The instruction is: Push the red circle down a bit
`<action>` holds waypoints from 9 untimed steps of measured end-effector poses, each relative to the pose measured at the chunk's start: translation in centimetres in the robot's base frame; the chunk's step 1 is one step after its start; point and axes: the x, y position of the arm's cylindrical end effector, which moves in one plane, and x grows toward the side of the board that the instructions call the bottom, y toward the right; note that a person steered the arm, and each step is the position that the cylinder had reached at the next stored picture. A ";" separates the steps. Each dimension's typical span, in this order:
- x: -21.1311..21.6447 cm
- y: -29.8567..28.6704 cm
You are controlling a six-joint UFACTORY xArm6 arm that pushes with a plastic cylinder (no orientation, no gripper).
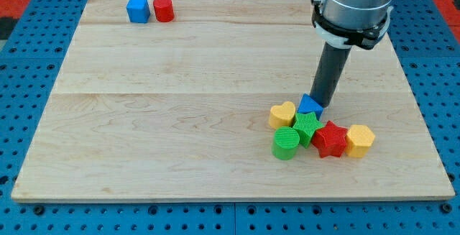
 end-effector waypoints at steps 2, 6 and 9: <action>-10.5 0.5; -26.5 -11.4; -25.4 -26.7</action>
